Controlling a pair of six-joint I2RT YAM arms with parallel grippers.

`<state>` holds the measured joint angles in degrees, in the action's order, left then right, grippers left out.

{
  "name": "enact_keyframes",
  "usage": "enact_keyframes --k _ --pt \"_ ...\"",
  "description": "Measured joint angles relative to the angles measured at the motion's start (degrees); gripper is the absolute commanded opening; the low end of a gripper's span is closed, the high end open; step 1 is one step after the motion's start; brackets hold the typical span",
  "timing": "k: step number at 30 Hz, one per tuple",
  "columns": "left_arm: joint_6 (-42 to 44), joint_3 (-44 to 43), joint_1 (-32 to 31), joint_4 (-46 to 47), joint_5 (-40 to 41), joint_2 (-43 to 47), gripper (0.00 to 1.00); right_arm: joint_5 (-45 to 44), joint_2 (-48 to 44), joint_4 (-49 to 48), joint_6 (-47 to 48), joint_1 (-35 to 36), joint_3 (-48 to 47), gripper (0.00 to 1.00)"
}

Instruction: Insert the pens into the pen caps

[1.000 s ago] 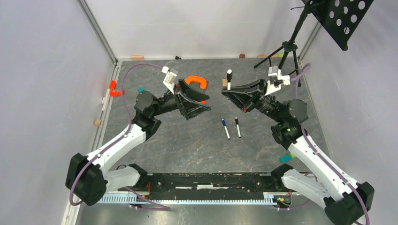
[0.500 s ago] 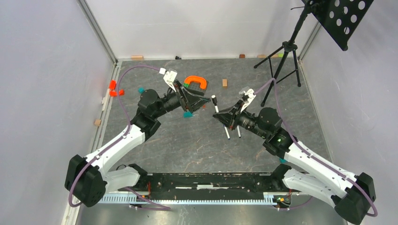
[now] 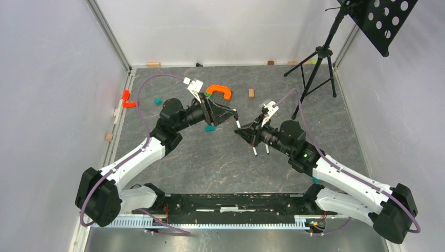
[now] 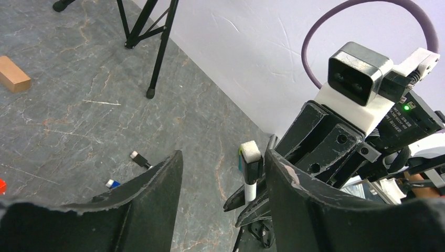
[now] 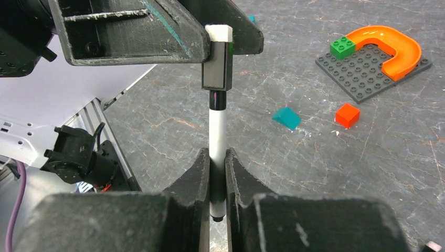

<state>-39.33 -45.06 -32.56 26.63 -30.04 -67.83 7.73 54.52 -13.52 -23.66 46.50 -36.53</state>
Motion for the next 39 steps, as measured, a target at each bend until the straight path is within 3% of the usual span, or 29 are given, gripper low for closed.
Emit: enact_keyframes --k 4,14,15,18,27,39 --pt "-0.1 -0.1 -0.1 0.0 -0.1 -0.1 0.44 -0.6 0.9 0.8 0.5 0.3 -0.9 0.00" --pt "-0.1 -0.5 -1.1 0.1 -0.4 -1.2 0.30 -2.0 3.2 2.1 1.5 0.9 -2.7 0.00" --pt "-0.1 -0.5 -1.1 0.1 -0.5 -1.2 0.26 -2.0 3.3 2.1 1.6 0.9 -2.8 0.00" --pt "-0.3 -1.0 -1.3 0.0 -0.9 -1.6 0.03 -2.5 3.4 2.3 2.0 1.1 -3.0 0.00" --pt "-1.6 -1.7 -1.1 3.7 -4.5 -2.6 0.02 -2.6 3.5 4.7 3.5 0.8 -5.3 0.00" --pt "-9.2 -1.7 -0.3 26.7 -12.6 -3.4 0.02 19.0 1.8 0.2 -1.5 -6.5 -10.2 0.00"
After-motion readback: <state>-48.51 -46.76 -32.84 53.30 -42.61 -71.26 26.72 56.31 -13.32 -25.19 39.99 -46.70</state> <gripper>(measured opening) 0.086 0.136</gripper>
